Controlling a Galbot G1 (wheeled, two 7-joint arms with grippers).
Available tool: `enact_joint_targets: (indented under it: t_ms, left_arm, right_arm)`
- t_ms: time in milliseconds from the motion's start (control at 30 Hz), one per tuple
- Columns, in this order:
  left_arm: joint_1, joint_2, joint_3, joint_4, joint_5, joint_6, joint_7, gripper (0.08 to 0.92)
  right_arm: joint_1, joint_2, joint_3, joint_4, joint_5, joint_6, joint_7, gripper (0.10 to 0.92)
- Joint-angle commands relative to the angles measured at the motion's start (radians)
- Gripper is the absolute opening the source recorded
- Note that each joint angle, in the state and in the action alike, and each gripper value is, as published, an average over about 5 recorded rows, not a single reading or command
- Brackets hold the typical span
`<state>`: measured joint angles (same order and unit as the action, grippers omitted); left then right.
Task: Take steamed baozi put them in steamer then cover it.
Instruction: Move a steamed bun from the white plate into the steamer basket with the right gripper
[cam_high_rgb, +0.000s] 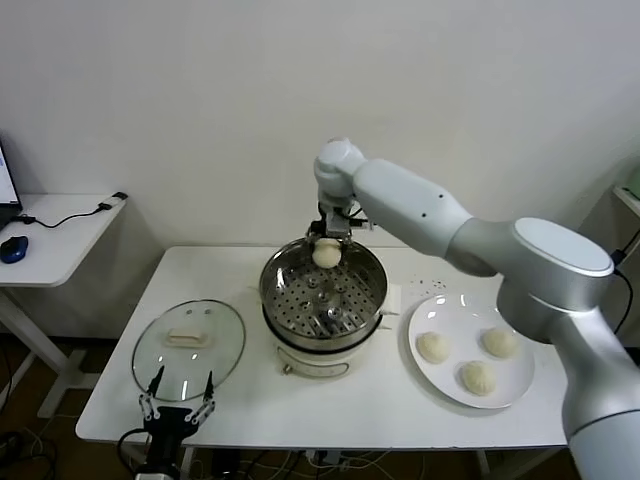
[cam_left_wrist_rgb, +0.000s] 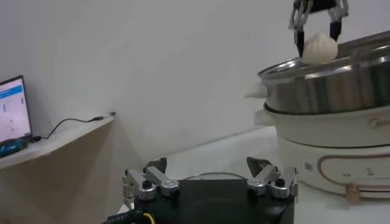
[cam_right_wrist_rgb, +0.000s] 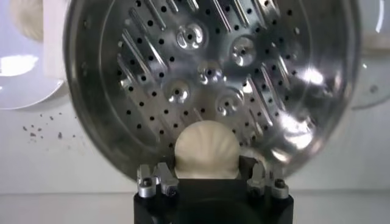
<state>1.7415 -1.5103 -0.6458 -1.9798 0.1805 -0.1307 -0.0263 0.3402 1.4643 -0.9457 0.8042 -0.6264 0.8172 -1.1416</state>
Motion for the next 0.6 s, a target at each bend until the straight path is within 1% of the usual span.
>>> enact_joint_targets:
  t_ms: [33, 233, 267, 433, 500, 600]
  left_arm:
    - [-0.001, 0.001, 0.001, 0.004, 0.002, 0.0, 0.0, 0.823]
    - [-0.001, -0.001, 0.005, 0.004, 0.005, 0.0, 0.0, 0.823]
    - [-0.001, -0.002, 0.006, 0.004, 0.006, 0.0, 0.0, 0.823]
    - [0.002, -0.003, 0.01, 0.003, 0.011, 0.0, -0.001, 0.823]
    - [0.003, -0.003, 0.01, 0.003, 0.012, -0.001, -0.001, 0.823]
    - [0.006, -0.003, 0.01, 0.0, 0.013, -0.001, -0.002, 0.823]
  right_arm:
    - [-0.069, 0.028, 0.018, -0.014, -0.079, 0.02, 0.017, 0.679]
    - [-0.073, 0.027, 0.022, -0.025, -0.081, 0.013, 0.02, 0.684]
    - [-0.073, 0.025, 0.022, -0.023, -0.081, 0.011, 0.021, 0.694]
    - [-0.066, 0.016, 0.032, -0.01, -0.078, 0.012, 0.018, 0.798]
    - [-0.052, 0.009, 0.038, 0.0, -0.064, 0.018, 0.014, 0.816]
    - [-0.016, -0.01, 0.041, 0.024, -0.008, 0.032, -0.003, 0.822]
